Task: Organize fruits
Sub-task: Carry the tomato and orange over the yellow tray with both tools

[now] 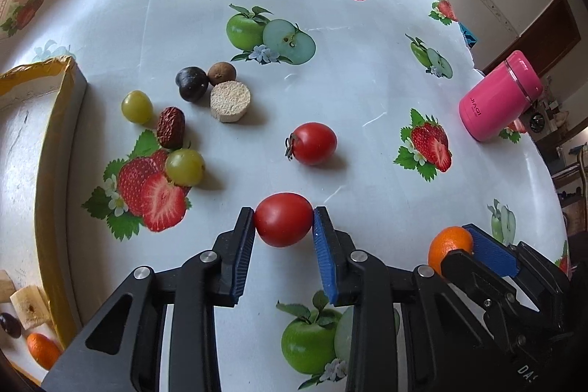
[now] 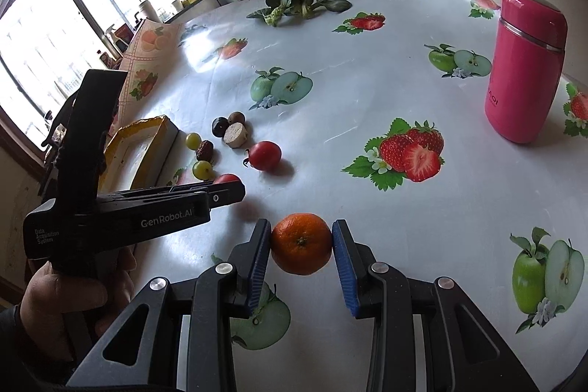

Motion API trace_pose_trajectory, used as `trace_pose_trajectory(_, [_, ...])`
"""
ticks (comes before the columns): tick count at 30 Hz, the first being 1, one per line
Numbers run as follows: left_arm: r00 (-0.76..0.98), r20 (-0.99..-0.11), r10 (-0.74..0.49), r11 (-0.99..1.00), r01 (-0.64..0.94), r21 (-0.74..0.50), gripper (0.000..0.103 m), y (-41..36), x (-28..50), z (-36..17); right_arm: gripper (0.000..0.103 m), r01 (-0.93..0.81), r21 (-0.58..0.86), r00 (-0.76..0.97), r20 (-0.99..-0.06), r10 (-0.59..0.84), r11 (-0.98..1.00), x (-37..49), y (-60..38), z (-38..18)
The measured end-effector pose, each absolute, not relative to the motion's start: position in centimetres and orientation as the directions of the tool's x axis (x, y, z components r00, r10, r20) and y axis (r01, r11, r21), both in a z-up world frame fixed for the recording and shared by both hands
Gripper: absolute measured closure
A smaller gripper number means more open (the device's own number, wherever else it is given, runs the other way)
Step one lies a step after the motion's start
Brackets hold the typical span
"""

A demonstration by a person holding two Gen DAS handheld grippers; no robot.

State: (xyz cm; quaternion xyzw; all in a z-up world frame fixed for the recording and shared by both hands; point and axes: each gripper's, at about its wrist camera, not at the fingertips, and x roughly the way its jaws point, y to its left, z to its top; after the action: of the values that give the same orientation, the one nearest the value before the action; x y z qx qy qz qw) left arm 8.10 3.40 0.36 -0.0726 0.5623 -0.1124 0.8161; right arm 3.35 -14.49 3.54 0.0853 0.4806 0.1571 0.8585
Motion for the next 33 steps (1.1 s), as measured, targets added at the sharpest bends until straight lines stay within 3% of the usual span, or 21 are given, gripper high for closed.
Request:
trace_pose_trajectory(13, [0.409,-0.904,-0.128,0.979,-0.093,-0.181,0.074,9.0,0.8,4.4,0.068,-0.344,0.335,0.429,-0.775,0.464,0.877,0.8,-10.1,5.3])
trace_pose_trajectory(24, [0.448,-0.885,-0.124,0.985,-0.052,-0.164,0.074,13.0,-0.2,6.0,0.068,-0.399,0.277,0.433,-0.783,0.446,0.874,-1.1,-5.1,7.8])
trace_pose_trajectory(33, [0.443,-0.885,-0.144,0.982,-0.048,-0.184,0.074,15.3,-1.6,5.4,0.068,-0.35,0.282,0.468,-0.773,0.428,0.893,-2.3,-2.9,9.0])
